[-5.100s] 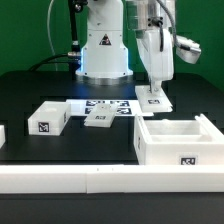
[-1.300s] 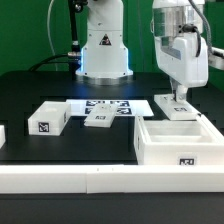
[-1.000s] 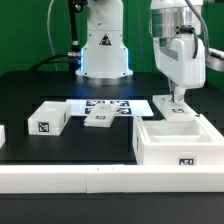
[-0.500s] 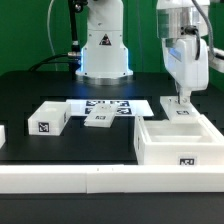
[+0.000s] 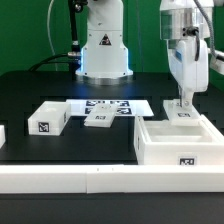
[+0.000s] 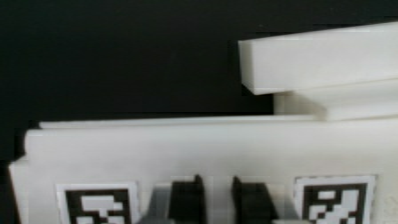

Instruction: Assemble cabinet

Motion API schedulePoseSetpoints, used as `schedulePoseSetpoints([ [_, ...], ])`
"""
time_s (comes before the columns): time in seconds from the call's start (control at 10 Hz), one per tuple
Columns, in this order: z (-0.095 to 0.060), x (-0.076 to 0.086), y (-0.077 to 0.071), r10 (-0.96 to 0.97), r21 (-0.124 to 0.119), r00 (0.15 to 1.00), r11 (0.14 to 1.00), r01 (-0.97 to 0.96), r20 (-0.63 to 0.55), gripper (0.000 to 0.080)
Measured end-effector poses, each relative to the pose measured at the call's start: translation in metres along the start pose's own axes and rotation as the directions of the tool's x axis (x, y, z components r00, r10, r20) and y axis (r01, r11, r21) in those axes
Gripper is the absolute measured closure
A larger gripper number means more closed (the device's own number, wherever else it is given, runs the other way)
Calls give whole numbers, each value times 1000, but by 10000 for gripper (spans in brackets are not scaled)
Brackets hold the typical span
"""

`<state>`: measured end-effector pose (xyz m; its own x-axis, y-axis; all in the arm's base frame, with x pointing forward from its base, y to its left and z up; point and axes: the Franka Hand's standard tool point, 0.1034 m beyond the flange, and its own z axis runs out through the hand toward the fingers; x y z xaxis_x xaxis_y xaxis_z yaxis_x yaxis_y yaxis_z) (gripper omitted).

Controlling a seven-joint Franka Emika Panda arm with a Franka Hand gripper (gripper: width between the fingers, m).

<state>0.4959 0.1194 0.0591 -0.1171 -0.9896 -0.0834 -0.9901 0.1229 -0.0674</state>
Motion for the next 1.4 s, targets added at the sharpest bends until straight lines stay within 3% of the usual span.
schedulePoseSetpoints([
  [0.2,0,0,-2,0,2,1000,1000,0,0,735],
  [0.6,1,1,-52,-21,40,1000,999,20,1,735],
  [0.7,1,2,-61,-55,67,998,996,56,-9,735],
  [1.3,2,1,-61,-54,65,999,996,54,-8,735],
  [1.4,2,-1,-70,-48,68,999,997,48,-6,735],
])
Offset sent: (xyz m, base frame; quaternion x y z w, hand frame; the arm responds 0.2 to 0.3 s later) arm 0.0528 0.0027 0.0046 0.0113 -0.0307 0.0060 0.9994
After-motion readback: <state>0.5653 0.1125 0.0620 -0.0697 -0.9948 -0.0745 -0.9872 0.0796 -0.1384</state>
